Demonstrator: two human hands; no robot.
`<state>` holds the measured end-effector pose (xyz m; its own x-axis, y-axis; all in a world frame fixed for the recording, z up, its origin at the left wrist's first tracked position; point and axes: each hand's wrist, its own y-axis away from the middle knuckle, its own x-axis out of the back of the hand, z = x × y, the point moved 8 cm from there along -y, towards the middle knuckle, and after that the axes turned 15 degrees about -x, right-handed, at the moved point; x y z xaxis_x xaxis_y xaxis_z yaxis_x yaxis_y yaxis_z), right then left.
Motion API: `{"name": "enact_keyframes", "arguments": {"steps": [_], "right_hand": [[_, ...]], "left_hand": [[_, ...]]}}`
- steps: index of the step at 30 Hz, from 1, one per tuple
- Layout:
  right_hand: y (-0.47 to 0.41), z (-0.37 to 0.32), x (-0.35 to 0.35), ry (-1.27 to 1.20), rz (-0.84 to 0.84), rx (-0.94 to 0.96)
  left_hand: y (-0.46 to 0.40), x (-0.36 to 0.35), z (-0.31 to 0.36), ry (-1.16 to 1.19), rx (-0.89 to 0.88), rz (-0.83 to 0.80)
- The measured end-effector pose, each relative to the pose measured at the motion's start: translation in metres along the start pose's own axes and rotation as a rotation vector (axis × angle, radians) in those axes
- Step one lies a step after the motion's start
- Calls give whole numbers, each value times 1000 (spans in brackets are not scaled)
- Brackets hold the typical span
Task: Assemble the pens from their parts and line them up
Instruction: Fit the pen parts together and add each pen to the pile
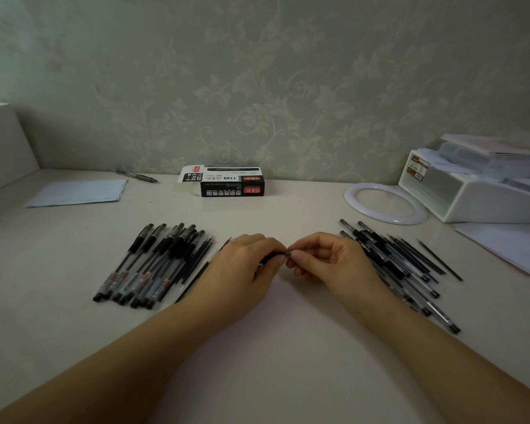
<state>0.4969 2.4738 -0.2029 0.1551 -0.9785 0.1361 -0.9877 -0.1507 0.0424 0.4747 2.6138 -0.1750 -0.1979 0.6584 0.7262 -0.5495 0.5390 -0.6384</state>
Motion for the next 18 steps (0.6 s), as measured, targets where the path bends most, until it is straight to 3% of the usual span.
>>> {"name": "enact_keyframes", "arguments": {"steps": [6, 14, 18], "right_hand": [[-1, 0, -3, 288, 100, 32], [-1, -1, -8, 261, 19, 54], [0, -3, -7, 278, 57, 66]], "left_hand": [[-1, 2, 5, 7, -29, 17], [-1, 5, 5, 22, -12, 62], [-2, 5, 6, 32, -10, 64]]}}
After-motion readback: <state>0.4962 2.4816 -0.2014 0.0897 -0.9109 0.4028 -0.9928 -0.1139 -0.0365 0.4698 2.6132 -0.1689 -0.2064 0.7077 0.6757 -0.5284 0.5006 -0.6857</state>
